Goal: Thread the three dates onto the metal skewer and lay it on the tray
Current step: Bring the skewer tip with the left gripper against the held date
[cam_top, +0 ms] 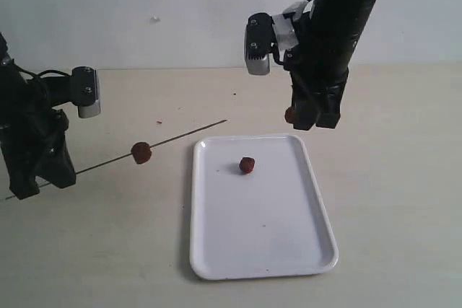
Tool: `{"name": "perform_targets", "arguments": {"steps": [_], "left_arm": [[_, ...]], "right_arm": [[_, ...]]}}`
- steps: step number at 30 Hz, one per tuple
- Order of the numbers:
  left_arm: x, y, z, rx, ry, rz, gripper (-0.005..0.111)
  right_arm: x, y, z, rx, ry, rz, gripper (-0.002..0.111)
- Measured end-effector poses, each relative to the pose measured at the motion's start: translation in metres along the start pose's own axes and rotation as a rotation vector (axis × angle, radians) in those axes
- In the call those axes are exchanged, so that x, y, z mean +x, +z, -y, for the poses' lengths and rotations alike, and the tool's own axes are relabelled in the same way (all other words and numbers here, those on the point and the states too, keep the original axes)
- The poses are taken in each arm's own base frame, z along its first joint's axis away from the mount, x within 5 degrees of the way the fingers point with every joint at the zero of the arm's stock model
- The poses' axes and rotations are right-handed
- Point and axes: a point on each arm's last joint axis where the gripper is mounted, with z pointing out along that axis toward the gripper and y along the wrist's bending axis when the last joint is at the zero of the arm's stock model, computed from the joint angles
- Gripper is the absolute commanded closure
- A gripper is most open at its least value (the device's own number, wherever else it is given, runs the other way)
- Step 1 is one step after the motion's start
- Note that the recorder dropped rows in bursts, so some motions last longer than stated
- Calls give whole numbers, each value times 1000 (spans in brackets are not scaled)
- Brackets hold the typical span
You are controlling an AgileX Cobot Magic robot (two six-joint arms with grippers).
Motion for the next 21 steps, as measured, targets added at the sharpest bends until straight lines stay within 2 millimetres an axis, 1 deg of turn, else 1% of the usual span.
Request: {"name": "perform_targets", "arguments": {"steps": [5, 9, 12, 17, 21], "left_arm": [[-8, 1, 3, 8, 10, 46, 107], [-20, 3, 11, 17, 58, 47, 107], [-29, 5, 17, 25, 90, 48, 107], [-39, 7, 25, 34, 126, 48, 107], [-40, 7, 26, 35, 120, 48, 107]], "right_arm": [[2, 1, 0, 4, -8, -17, 79], [2, 1, 0, 8, -14, -25, 79], [1, 1, 0, 27, -42, -63, 79], [-7, 2, -5, 51, -99, -110, 79], [-15, 3, -10, 55, -131, -117, 79]]}}
